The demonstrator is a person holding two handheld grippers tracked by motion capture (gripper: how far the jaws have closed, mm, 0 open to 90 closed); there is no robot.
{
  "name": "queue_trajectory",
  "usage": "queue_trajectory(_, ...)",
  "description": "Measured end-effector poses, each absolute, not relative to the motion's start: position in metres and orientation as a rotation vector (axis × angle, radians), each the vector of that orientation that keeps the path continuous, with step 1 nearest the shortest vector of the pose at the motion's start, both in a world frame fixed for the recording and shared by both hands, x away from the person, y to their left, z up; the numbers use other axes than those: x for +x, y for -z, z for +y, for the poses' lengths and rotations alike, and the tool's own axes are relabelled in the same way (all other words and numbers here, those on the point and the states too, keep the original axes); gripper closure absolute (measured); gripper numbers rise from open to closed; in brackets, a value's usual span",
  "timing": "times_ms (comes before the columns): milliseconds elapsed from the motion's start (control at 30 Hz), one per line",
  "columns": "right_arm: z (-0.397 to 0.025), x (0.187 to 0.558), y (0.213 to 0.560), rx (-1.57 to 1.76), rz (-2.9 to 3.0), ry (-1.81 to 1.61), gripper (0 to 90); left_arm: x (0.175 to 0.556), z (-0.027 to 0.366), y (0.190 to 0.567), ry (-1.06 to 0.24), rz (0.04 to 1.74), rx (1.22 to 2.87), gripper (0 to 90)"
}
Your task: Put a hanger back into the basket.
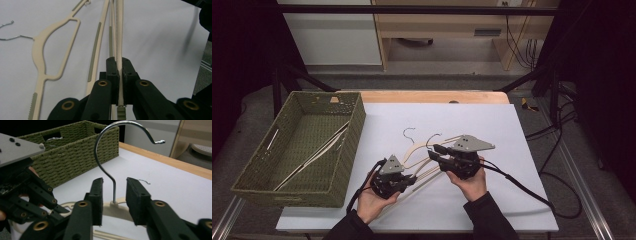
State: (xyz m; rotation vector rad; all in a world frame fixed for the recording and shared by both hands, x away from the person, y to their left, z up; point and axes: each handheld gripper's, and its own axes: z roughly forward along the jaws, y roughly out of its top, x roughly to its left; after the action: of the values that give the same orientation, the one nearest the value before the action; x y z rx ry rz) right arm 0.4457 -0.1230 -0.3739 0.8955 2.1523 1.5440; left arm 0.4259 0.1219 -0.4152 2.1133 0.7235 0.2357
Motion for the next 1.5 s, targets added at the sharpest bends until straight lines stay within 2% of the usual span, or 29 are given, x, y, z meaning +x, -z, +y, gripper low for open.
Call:
queue_trajectory(367, -0.171, 0.426, 0.379, 0.931, 2.081, -1.526, 25.1, 0.417, 0.139, 0.394, -0.32, 0.715, 2.058, 86.7)
queue_trajectory(567, -0.198, 0.42, 0.387, 0.983, 2.051, -1.49, 14.3, 0.411, 0.156, 0.371, -0.347, 0.701, 2.0, 86.7)
queue_trajectory(833, -0.216, 0.417, 0.394, 1.042, 2.026, -1.464, 9.7, 0.401, 0.187, 0.324, -0.421, 0.668, 1.937, 86.7)
queue_trajectory(1133, -0.223, 0.415, 0.396, 1.064, 2.012, -1.456, 8.8, 0.402, 0.237, 0.271, -0.534, 0.681, 1.88, 86.7)
queue_trajectory(1500, -0.231, 0.416, 0.398, 1.048, 2.007, -1.433, 8.9, 0.429, 0.304, 0.247, -0.647, 0.753, 1.854, 86.6)
